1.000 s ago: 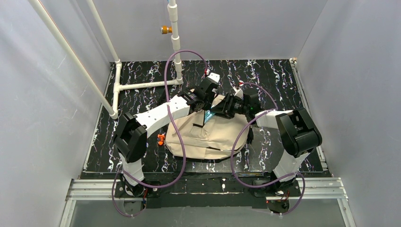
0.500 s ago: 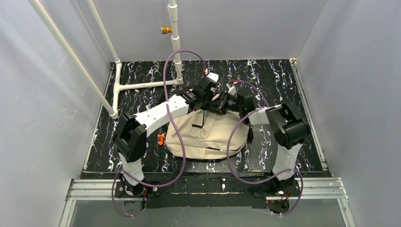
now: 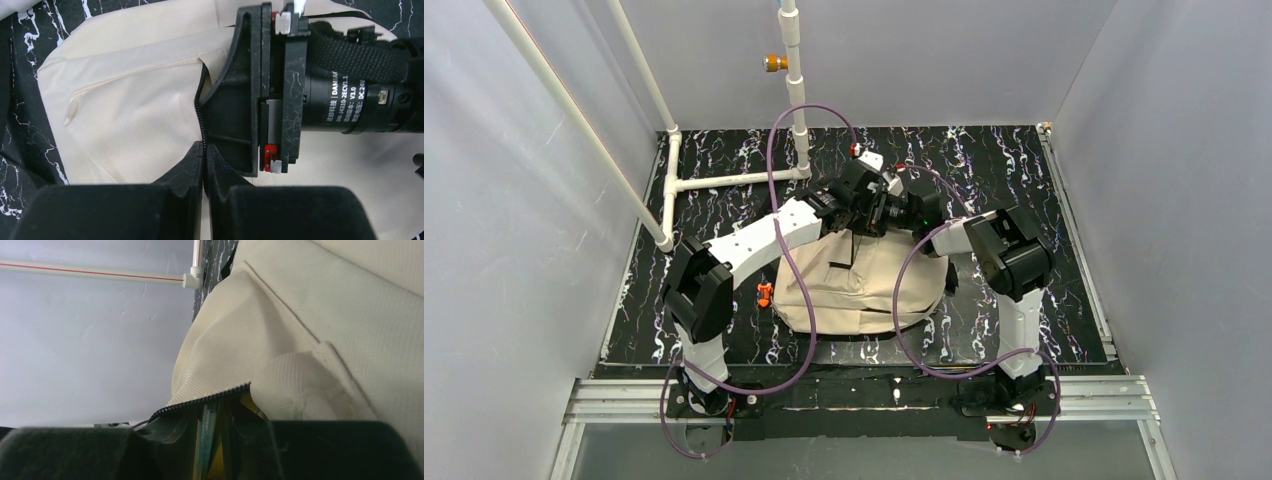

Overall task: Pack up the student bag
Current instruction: Place the stationery in the student bag, then pick up the personal item from the center of the board.

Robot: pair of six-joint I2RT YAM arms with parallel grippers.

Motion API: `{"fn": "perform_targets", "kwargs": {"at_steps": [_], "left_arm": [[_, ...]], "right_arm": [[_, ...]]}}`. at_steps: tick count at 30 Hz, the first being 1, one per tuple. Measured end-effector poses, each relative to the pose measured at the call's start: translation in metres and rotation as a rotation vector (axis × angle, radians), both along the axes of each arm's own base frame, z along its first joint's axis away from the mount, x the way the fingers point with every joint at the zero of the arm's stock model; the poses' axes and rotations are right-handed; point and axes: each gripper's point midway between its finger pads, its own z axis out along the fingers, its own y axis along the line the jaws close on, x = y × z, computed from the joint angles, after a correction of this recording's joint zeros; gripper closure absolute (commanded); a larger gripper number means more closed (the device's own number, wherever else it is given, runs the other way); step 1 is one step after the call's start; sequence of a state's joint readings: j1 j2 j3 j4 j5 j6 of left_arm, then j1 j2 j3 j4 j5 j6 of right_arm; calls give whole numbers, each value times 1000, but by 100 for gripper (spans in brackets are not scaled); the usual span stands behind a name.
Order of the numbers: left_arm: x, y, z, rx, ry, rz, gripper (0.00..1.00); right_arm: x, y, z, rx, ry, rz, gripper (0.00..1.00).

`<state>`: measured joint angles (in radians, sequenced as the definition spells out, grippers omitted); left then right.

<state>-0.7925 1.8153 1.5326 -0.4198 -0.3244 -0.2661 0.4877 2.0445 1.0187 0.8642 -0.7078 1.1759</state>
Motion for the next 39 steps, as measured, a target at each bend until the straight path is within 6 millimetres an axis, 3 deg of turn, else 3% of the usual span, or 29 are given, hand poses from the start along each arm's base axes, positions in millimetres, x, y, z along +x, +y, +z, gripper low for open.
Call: {"fn": "perform_targets", "kwargs": {"at_steps": [4,8,13,14,15,18,20,22,23,25,27,29,33,39], "left_arm": [[4,5,2,-18,-1,22,100],[2,6,8,-42,0,36,100],[-3,8,6,-73,41,57,69],[-5,9,6,-83,54,61,57],[-9,19,9,-112,78,82,51],[-26,53,20,-158,94,128,47],[-49,102,48,-198,64,210,48],[-65,127,55,-227,45,272,39],[-83,149,45,-210,74,328,36],[-111,182,11,-151,171,457,40],[-122,192,-11,-126,227,513,41],[-143,204,-40,-89,309,590,40],[-164,216,-67,-46,387,676,36],[-160,219,-96,-14,415,725,50]], "right_arm": [[-4,1,-5,-10,-5,10,54],[-5,-9,3,-49,-33,8,46],[-12,-26,-3,-161,-24,9,38],[-14,-29,-6,-184,-25,13,37],[-21,-34,-10,-232,-29,30,40],[-22,-36,-10,-257,-62,48,64],[-23,-37,-12,-268,-57,50,93],[-22,-31,-9,-245,-70,55,99],[-19,-18,-8,-206,-76,66,98],[-23,1,-9,-166,-61,90,82],[-24,2,-10,-164,-47,91,74],[-25,-4,-10,-167,-37,88,65],[-20,-31,-4,-237,-64,53,54],[-18,-68,10,-341,-130,16,52]]}}
